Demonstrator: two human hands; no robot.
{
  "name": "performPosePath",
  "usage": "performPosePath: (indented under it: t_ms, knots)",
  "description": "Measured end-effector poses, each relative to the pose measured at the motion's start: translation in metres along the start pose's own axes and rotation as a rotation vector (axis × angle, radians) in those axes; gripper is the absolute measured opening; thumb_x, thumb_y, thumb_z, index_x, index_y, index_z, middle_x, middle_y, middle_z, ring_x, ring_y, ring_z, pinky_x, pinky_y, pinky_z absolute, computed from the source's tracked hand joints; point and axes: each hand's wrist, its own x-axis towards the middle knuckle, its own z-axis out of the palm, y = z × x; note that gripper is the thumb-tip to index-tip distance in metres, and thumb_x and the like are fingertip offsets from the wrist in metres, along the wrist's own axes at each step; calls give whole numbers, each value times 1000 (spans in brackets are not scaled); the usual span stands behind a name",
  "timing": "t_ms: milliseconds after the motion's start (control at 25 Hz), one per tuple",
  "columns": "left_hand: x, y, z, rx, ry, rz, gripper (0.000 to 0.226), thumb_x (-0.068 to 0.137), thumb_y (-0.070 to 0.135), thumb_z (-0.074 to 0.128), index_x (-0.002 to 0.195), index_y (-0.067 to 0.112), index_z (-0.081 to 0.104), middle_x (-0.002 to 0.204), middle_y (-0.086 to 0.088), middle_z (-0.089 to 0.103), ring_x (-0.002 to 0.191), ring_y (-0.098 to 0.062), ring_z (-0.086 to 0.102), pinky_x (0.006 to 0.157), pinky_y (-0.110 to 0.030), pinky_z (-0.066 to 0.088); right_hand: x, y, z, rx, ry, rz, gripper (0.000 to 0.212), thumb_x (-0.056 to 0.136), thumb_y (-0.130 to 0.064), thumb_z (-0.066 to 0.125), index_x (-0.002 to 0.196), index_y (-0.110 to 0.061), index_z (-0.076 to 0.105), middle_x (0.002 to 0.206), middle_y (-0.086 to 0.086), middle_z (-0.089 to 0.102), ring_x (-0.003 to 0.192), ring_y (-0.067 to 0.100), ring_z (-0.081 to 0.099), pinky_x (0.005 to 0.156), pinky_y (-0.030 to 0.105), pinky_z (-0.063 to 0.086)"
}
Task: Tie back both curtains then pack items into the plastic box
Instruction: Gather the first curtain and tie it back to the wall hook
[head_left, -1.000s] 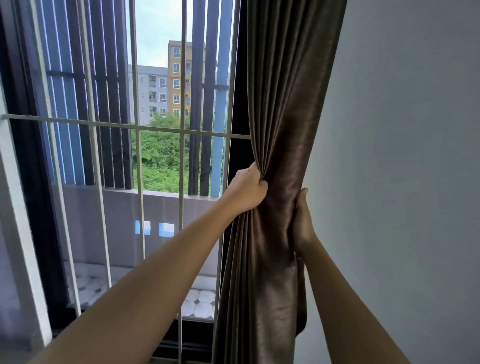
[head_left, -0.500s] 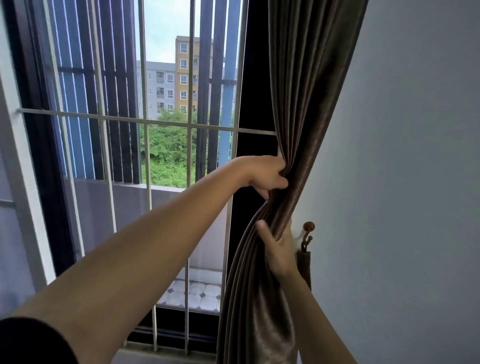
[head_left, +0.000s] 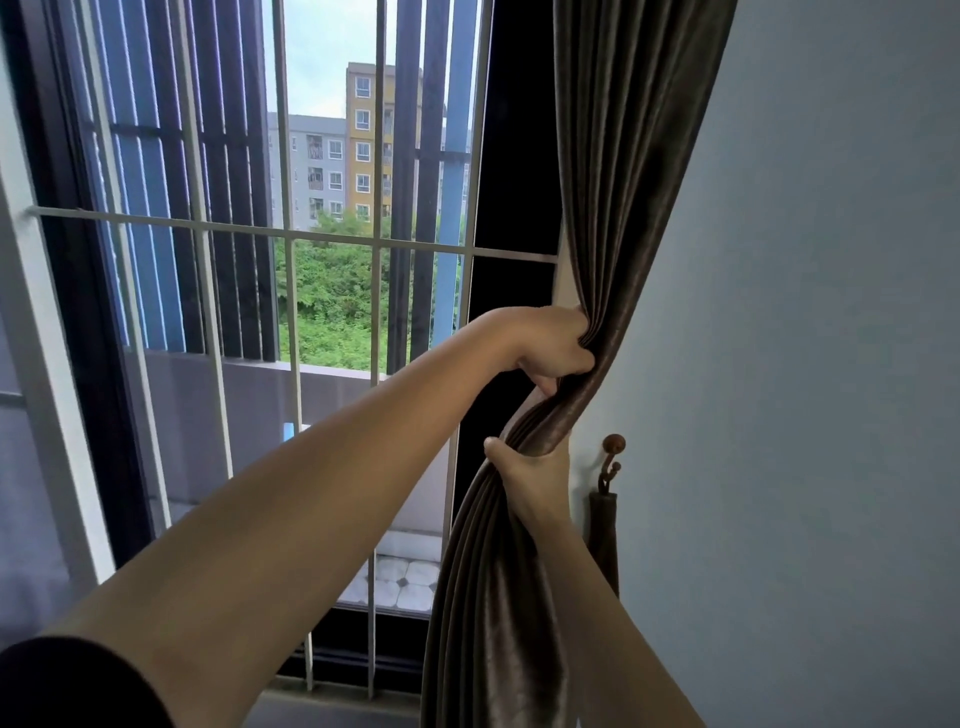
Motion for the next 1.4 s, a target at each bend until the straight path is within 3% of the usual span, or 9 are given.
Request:
performPosePath:
  t_ms: [160,280,360,480,680,840,1080,1280,1400]
  knots:
    - [-27,-36,6,-471,8,141,18,95,22,52,112,22,55,110,4,63,100,-8,63,87,-23,54,6,5,-46,-72,-75,12,56,59,-7,69,112,-12,50,88,6,61,73,9,62,62,20,51]
    - [-26,-70,48,-916,237,106,12,97,29,43,96,27,55,98,1,57,96,-12,58,97,-29,46,9,5,-86,-116,-44,7,46,52,-13,69,93,0,54,83,21,59,68,26,62,56,25,52]
    - [-4,-95,90,-787,351,-40,19,97,30,46,90,20,61,91,-3,61,91,-16,59,94,-31,49,11,2,-108,-102,-57,6,43,52,-10,71,89,5,56,75,13,63,65,25,65,54,26,52]
    - [29,-124,140,-446,314,-150,28,92,35,53,104,15,69,91,-4,71,87,-14,67,91,-35,52,13,-7,-139,-128,-75,-14,23,56,0,64,76,-8,54,60,-10,61,55,7,61,51,20,48]
    - [66,-127,190,-305,278,-133,32,92,33,56,111,9,66,100,-6,68,95,-20,63,88,-33,50,25,-8,-185,-176,-64,19,31,56,-2,64,82,9,52,72,12,52,59,15,57,51,25,49]
    - [98,-123,220,-363,276,-253,41,91,30,56,122,4,54,109,-10,62,103,-24,59,92,-32,45,35,-11,-219,-210,-49,24,41,57,-2,65,93,12,51,79,14,52,66,19,57,56,26,51]
    - [122,-119,251,-397,309,-339,29,91,25,57,109,3,59,106,-13,65,100,-28,62,85,-33,47,41,-15,-242,-246,-43,43,37,62,7,70,95,7,54,81,16,55,61,10,60,54,21,52]
    - [102,-131,246,-726,181,-263,17,98,16,43,86,14,54,86,-4,53,82,-17,51,64,-20,38,44,-11,-229,-215,-76,32,34,58,-2,68,89,4,55,76,12,55,64,14,60,57,23,53]
    - [79,-150,209,-748,228,-265,17,93,22,53,90,8,63,79,-2,60,69,-11,55,58,-16,44,44,-3,-206,-180,-124,22,26,61,5,69,82,1,55,73,10,54,61,11,59,56,25,52]
